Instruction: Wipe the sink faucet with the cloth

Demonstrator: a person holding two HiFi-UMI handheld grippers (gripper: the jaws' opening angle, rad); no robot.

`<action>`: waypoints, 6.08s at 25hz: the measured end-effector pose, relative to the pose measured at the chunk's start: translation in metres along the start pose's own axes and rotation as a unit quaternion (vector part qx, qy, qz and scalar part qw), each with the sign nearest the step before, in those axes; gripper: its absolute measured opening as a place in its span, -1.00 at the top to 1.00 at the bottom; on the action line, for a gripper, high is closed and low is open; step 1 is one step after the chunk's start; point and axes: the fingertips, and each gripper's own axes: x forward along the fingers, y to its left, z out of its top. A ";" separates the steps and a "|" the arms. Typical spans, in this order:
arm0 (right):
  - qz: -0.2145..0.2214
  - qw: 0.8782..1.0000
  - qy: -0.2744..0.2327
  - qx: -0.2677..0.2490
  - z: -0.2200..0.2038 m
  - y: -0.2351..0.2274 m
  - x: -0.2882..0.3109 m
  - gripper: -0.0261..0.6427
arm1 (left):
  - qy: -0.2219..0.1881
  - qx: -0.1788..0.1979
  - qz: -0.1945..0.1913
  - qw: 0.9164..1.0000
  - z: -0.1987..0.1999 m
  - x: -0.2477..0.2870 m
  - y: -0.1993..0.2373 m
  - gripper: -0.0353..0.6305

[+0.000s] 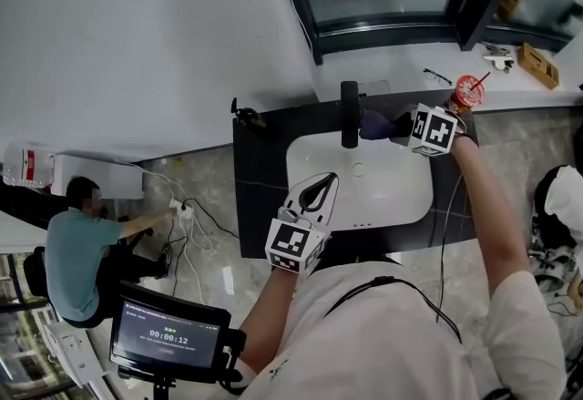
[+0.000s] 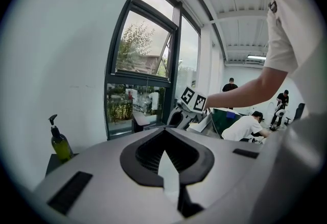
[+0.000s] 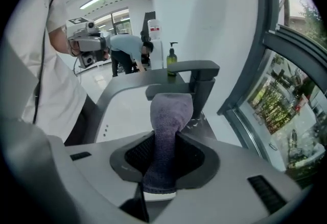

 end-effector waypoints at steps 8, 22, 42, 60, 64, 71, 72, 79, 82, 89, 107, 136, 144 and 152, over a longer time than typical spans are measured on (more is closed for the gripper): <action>-0.055 0.995 0.077 0.019 -0.018 -0.051 0.040 0.58 | 0.006 -0.008 0.012 1.000 -0.006 0.001 0.010 0.91; -0.047 0.994 0.099 0.000 -0.001 -0.069 0.077 0.58 | 0.010 -0.031 0.034 0.999 -0.022 -0.008 0.031 0.91; -0.127 0.992 0.011 0.022 -0.004 -0.079 -0.001 0.58 | 0.000 -0.017 -0.007 1.000 -0.006 0.004 0.015 0.91; -0.098 0.994 -0.015 -0.036 0.037 -0.064 0.025 0.58 | -0.004 -0.023 0.019 1.000 -0.012 -0.009 0.037 0.91; -0.113 0.989 -0.087 -0.024 0.063 -0.062 -0.023 0.58 | -0.008 -0.017 -0.001 1.000 -0.007 0.003 0.029 0.91; -0.165 0.977 -0.111 0.079 0.022 -0.089 -0.048 0.58 | -0.014 -0.007 -0.018 1.000 0.005 0.011 0.018 0.91; -0.166 0.980 -0.076 0.072 0.009 -0.088 -0.036 0.58 | -0.013 -0.008 -0.016 1.000 0.003 0.010 0.019 0.91; -0.115 0.991 0.072 0.024 -0.027 -0.068 0.057 0.58 | -0.003 -0.017 0.000 1.000 -0.007 0.002 0.024 0.91; -0.106 0.991 0.079 0.020 -0.023 -0.067 0.081 0.58 | 0.001 -0.017 0.015 1.000 -0.010 -0.007 0.029 0.91; -0.101 0.995 0.006 0.000 0.014 -0.067 0.062 0.58 | 0.002 -0.021 0.030 0.999 -0.015 -0.014 0.039 0.91; -0.146 0.965 -0.207 0.063 0.051 -0.058 -0.066 0.58 | -0.007 -0.004 -0.008 1.000 0.005 0.008 0.017 0.91; -0.062 0.973 -0.185 0.128 0.027 -0.025 0.064 0.58 | 0.013 -0.013 0.032 0.999 -0.015 -0.024 0.020 0.91; 0.047 0.970 -0.203 0.126 0.030 0.024 0.062 0.60 | 0.017 -0.010 0.031 0.999 -0.016 -0.027 0.019 0.91; 0.031 0.987 -0.134 0.081 0.007 0.028 0.058 0.60 | 0.011 -0.015 0.033 0.999 -0.015 -0.026 0.017 0.91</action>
